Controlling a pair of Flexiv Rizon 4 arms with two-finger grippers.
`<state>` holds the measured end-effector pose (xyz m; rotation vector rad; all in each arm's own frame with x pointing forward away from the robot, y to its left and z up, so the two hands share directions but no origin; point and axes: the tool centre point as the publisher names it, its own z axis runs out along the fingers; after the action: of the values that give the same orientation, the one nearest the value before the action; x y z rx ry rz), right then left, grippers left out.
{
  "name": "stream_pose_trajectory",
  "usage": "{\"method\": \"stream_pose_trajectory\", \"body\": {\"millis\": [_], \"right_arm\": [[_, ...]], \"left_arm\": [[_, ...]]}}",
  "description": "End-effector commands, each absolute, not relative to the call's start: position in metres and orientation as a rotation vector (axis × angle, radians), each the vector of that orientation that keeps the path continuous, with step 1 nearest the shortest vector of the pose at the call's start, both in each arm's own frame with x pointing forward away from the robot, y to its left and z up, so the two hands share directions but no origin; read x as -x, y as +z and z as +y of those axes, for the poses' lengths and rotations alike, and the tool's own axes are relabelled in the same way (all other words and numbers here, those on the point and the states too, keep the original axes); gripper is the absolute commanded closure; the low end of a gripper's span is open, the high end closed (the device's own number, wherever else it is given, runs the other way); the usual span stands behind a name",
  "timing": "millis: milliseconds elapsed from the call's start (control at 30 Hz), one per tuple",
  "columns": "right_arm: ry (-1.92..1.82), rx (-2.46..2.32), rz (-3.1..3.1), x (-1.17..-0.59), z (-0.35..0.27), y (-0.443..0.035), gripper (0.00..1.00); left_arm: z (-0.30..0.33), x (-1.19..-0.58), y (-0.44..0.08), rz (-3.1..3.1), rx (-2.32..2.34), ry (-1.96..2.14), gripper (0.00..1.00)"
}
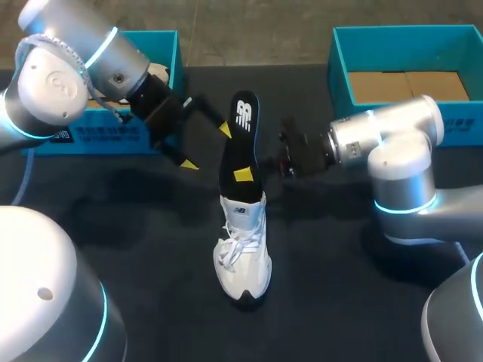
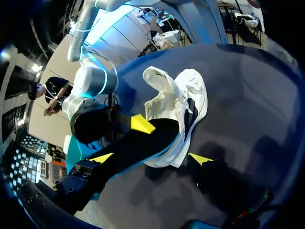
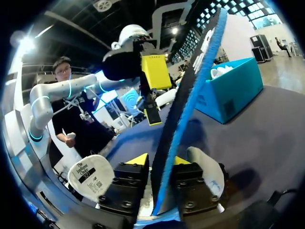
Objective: Take the shoe out of the shoebox, open the shoe tongue, remove and reinsert the insole, then place the shoe into the shoebox
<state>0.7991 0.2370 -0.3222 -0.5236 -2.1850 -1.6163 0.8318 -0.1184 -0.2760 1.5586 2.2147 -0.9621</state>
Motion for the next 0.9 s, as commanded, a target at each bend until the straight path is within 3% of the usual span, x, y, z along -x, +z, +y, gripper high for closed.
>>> {"method": "stream_pose_trajectory", "body": {"millis": [33, 900], "right_arm": [[-1.581, 0.504, -2.189, -0.807, 0.243, -0.325, 1.00], [-1.446, 0.553, -2.197, -0.777, 0.239, -0.339, 1.00]], "left_arm": [[-0.122, -0.830, -0.270, 2.228, -1.576, -0.933, 0.00], [-0.125, -0.836, -0.268, 2.203, -1.582, -0.907, 0.00]]}}
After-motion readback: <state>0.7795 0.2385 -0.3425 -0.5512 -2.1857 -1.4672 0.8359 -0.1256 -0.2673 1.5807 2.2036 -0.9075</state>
